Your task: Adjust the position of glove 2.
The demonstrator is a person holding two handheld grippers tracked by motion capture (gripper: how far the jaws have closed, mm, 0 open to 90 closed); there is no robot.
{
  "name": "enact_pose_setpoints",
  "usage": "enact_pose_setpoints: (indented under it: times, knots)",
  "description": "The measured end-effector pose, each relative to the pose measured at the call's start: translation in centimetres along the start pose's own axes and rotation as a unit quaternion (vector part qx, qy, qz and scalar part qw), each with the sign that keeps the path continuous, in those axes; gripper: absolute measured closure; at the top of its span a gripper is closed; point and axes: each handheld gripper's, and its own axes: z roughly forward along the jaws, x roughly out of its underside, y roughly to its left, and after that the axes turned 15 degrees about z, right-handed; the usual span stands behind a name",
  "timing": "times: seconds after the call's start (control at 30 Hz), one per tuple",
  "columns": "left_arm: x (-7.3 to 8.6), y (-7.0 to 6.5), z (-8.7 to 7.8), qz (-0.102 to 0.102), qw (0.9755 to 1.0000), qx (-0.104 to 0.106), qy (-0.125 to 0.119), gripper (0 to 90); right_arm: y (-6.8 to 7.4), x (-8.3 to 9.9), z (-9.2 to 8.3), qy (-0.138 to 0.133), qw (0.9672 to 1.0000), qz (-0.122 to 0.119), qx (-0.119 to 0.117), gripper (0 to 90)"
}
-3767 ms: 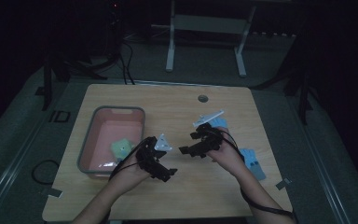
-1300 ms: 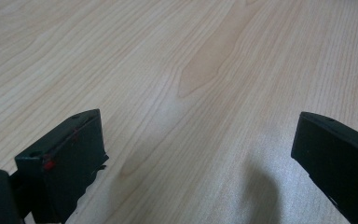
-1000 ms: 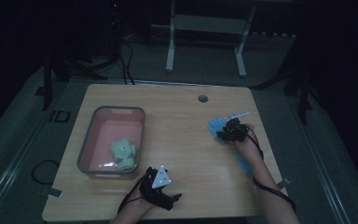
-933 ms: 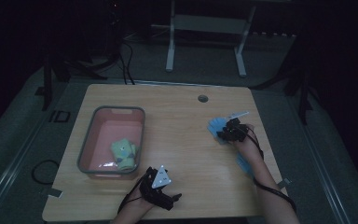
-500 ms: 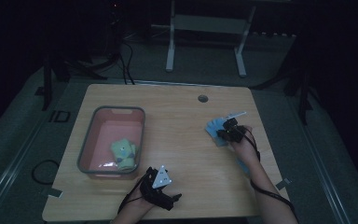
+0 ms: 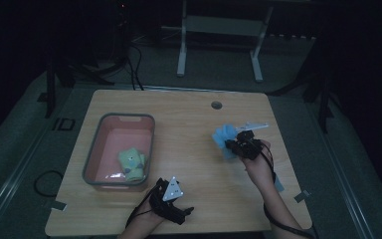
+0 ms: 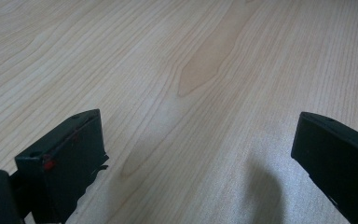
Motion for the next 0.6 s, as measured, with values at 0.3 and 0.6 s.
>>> enact_pose_setpoints:
  times: [0.3, 0.6]
  knots:
    - [0.0, -0.1, 0.0, 0.003, 1.0000, 0.000, 0.000, 2.9, 4.1, 2.4, -2.9, -0.040, 0.9990, 0.020, -0.002, 87.0]
    - [0.0, -0.1, 0.0, 0.009, 1.0000, -0.001, 0.002, 2.9, 7.0, 5.8, -2.0, -0.043, 0.9982, 0.041, 0.004, 87.0]
